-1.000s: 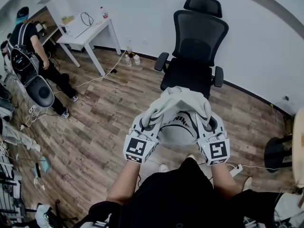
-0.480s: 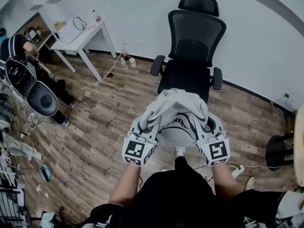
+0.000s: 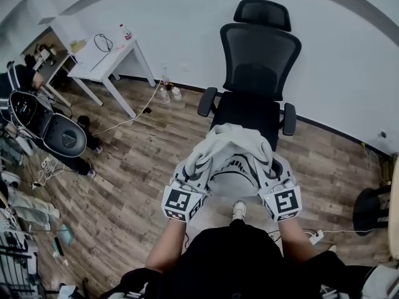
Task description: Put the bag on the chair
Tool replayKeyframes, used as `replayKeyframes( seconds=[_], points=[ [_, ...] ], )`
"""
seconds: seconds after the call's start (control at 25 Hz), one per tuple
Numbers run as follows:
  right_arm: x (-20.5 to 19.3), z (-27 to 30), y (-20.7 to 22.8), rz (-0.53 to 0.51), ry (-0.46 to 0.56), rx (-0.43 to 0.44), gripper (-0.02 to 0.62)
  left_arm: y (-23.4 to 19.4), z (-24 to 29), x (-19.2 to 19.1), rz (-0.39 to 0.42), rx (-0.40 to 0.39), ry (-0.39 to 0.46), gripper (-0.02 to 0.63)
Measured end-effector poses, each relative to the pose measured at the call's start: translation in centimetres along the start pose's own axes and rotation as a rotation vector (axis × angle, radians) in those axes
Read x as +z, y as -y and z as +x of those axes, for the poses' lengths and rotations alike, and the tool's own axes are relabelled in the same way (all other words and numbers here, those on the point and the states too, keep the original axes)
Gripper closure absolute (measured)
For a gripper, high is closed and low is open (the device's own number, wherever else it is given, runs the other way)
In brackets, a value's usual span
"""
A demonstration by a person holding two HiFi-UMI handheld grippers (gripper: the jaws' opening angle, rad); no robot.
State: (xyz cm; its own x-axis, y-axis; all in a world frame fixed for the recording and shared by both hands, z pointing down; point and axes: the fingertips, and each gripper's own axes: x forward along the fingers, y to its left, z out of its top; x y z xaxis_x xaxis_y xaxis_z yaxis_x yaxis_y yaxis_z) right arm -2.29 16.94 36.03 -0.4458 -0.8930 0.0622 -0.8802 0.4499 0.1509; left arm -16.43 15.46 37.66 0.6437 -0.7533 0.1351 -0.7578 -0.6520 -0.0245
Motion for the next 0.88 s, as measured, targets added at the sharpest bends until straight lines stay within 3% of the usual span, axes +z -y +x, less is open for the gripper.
replayKeyframes(
  seconds=[0.56, 0.88],
  points=[
    [-1.0, 7.7, 8.2, 0.023, 0.014, 0.099, 0.52, -3.1, 9.7, 0.9, 0.003, 0.064, -0.077, 0.505],
    [-1.3, 9.6, 11.6, 0.044, 0.035, 0.098, 0.52, -3.4, 13.3, 1.9, 0.016, 0.074, -0.065, 0.506]
  ],
)
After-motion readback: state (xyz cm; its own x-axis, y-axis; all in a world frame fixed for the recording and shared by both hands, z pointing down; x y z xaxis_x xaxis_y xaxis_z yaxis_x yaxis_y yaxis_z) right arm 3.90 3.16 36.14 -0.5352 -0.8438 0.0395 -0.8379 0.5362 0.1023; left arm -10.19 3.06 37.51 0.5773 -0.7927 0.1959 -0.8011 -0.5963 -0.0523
